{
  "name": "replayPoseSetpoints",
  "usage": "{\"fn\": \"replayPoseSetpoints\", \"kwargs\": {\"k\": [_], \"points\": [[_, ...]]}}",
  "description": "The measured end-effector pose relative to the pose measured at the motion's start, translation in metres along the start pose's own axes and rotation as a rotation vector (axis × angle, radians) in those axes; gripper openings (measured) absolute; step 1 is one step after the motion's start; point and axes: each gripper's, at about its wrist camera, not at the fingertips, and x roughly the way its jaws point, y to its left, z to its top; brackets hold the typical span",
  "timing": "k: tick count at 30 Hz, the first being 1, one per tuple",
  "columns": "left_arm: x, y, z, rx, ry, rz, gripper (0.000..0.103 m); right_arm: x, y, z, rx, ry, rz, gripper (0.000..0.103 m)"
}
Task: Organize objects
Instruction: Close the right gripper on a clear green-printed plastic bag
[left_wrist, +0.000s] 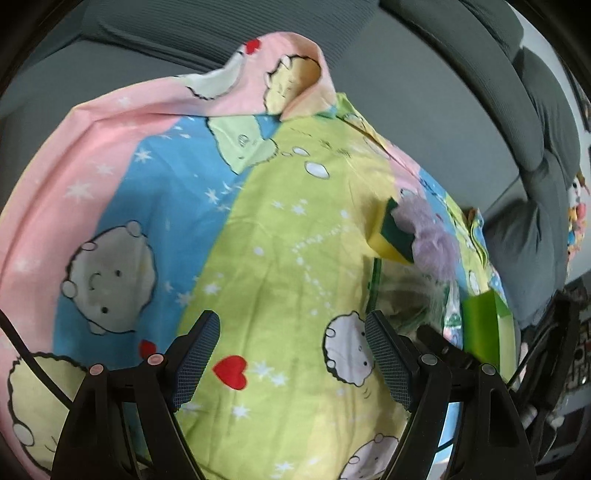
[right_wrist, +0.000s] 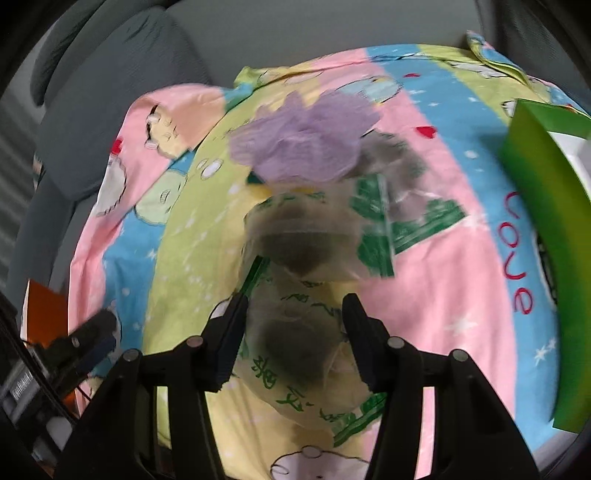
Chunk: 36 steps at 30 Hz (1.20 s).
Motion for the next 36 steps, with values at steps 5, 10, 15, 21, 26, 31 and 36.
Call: {"fn": "replayPoseSetpoints", "kwargs": {"k": [5, 10, 15, 21, 26, 31, 36], "points": [[0.009, -0.020, -0.007, 0.069, 0.027, 0.009, 0.081, -0.007, -0.019, 0.008, 0.072, -0.048, -0.015, 0.053], [0.017, -0.038, -0.016, 0.125, 0.067, -0.007, 0.081, -0.026, -0.029, 0.010, 0.116, -0.096, 0.091, 0.066], [0.025, -0.053, -0.023, 0.183, 0.094, -0.005, 0.081, -0.046, -0.046, 0.010, 0.154, -0.137, 0.125, 0.068], [0.034, -0.064, -0.031, 0.204, 0.133, -0.019, 0.081, -0.055, -0.063, 0.003, 0.155, -0.101, 0.210, 0.069], [0.042, -0.083, -0.042, 0.258, 0.185, -0.068, 0.081, -0.057, -0.067, -0.009, 0.128, -0.065, 0.276, 0.069], [0.046, -0.099, -0.057, 0.316, 0.225, -0.096, 0.081, -0.056, -0.077, -0.016, 0.162, -0.068, 0.284, 0.066], [0.058, -0.106, -0.062, 0.301, 0.261, -0.101, 0.081, -0.052, -0.075, -0.013, 0.142, -0.079, 0.311, 0.052]]}}
